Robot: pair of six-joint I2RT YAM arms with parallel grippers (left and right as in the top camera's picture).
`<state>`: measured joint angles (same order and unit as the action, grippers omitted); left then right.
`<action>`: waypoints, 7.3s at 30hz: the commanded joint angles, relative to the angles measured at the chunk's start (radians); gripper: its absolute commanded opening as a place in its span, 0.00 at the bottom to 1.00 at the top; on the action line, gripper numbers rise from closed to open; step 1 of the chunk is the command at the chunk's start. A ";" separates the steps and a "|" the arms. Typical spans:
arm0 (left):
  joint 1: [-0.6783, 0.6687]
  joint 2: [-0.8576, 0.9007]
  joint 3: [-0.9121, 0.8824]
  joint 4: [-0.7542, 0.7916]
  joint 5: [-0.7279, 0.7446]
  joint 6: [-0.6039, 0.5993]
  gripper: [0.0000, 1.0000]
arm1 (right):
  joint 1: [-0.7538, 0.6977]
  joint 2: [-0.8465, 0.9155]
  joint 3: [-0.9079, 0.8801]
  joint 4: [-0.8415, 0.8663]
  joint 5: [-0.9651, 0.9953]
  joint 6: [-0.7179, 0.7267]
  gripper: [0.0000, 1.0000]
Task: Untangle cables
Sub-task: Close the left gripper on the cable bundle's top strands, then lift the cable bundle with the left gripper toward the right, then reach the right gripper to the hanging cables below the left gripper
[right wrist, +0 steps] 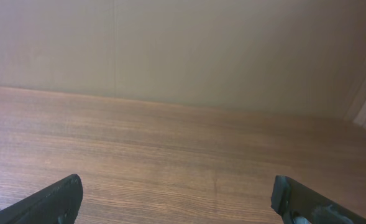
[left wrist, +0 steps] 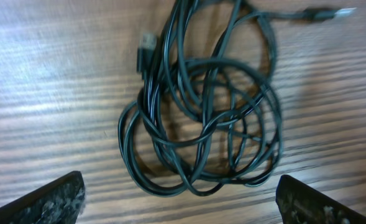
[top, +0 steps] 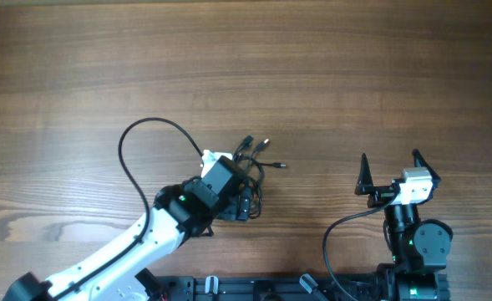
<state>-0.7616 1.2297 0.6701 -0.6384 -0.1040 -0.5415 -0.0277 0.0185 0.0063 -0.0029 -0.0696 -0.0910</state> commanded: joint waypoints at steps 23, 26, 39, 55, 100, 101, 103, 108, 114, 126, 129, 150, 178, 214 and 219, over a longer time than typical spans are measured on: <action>-0.061 0.231 -0.004 0.180 0.009 -0.126 0.95 | 0.005 -0.005 -0.001 0.003 0.010 0.014 1.00; -0.061 0.231 -0.004 0.102 -0.119 -0.207 1.00 | 0.005 -0.005 -0.001 0.003 0.010 0.014 1.00; -0.058 0.070 -0.005 -0.025 -0.217 -0.232 1.00 | 0.005 -0.005 -0.001 0.003 0.010 0.015 1.00; -0.058 0.165 -0.081 0.067 -0.253 -0.260 1.00 | 0.005 -0.005 -0.001 0.003 0.010 0.014 0.99; -0.058 0.302 -0.082 0.366 -0.392 -0.324 0.04 | 0.005 -0.005 -0.001 0.003 0.010 0.014 1.00; -0.058 0.297 -0.082 0.370 -0.427 -0.280 0.04 | 0.005 -0.005 -0.001 0.003 0.010 0.014 1.00; -0.058 0.266 -0.081 0.386 -0.461 -0.123 0.04 | 0.005 -0.005 -0.001 0.003 0.010 0.015 1.00; -0.058 0.100 -0.081 0.484 -0.564 0.233 0.04 | 0.005 -0.005 -0.001 0.003 0.010 0.014 1.00; -0.058 -0.115 -0.081 0.721 -0.537 0.816 0.04 | 0.005 -0.005 -0.001 0.003 0.010 0.015 1.00; -0.058 -0.282 -0.081 0.731 0.349 1.224 0.04 | 0.005 -0.005 -0.001 0.003 0.011 -0.008 1.00; -0.058 -0.282 -0.081 0.733 0.403 1.246 0.04 | 0.005 -0.005 -0.001 0.004 0.010 -0.103 1.00; -0.058 -0.282 -0.081 0.745 0.378 1.377 0.04 | 0.005 0.041 0.257 -0.071 -0.353 0.771 1.00; -0.058 -0.280 -0.081 1.092 0.392 1.455 0.04 | 0.005 0.572 0.595 0.369 -1.113 1.452 0.53; -0.099 -0.136 -0.081 1.265 0.683 1.394 0.04 | 0.005 0.594 0.594 0.146 -1.065 1.263 0.69; -0.099 -0.136 -0.081 1.255 0.697 1.387 0.04 | 0.005 0.644 0.594 0.147 -1.053 1.163 0.71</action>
<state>-0.8501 1.0943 0.5797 0.6098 0.5774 0.8688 -0.0269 0.6331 0.5900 0.1417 -1.1286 1.1427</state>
